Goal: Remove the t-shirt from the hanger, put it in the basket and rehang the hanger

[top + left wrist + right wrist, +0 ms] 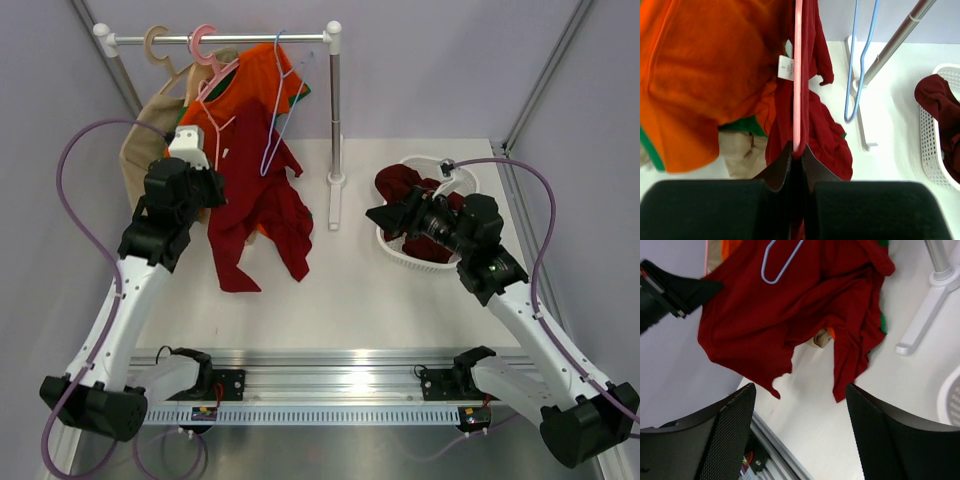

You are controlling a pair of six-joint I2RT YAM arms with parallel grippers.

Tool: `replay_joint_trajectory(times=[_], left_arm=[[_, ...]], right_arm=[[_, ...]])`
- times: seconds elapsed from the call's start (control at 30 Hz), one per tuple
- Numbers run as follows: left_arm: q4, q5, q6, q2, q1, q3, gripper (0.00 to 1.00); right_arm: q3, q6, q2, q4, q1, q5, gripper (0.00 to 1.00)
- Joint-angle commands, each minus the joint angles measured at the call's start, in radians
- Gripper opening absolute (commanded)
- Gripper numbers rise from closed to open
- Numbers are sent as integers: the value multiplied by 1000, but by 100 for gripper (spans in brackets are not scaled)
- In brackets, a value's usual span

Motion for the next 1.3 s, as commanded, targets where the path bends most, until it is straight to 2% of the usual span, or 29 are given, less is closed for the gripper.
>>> replay_joint_trajectory(times=[0.0, 0.07, 0.3, 0.43, 0.57, 0.83, 1.0, 1.1, 1.17, 1.27], left_arm=[[-2, -19, -64, -137, -1, -93, 0], [-22, 25, -84, -229, -1, -177, 0], [-148, 211, -120, -512, -6, -370, 0], [-189, 298, -169, -676, -9, -455, 0], [-208, 332, -184, -752, -9, -469, 0], [-281, 409, -209, -841, -9, -452, 0], [-280, 434, -221, -852, -9, -440, 0], [-277, 435, -233, -856, -9, -418, 0], [-268, 449, -250, -852, -9, -407, 0], [-261, 460, -253, -847, -9, -403, 0]], right_arm=[[64, 56, -11, 54, 73, 51, 76], [78, 94, 0, 82, 121, 80, 73], [143, 164, 86, 246, 397, 377, 72], [251, 170, 230, 289, 545, 467, 74], [343, 161, 359, 291, 633, 494, 77], [457, 138, 512, 255, 733, 539, 77], [469, 148, 544, 249, 754, 519, 73], [444, 147, 541, 252, 767, 522, 65], [414, 162, 540, 271, 768, 524, 64], [452, 168, 569, 236, 771, 481, 64]])
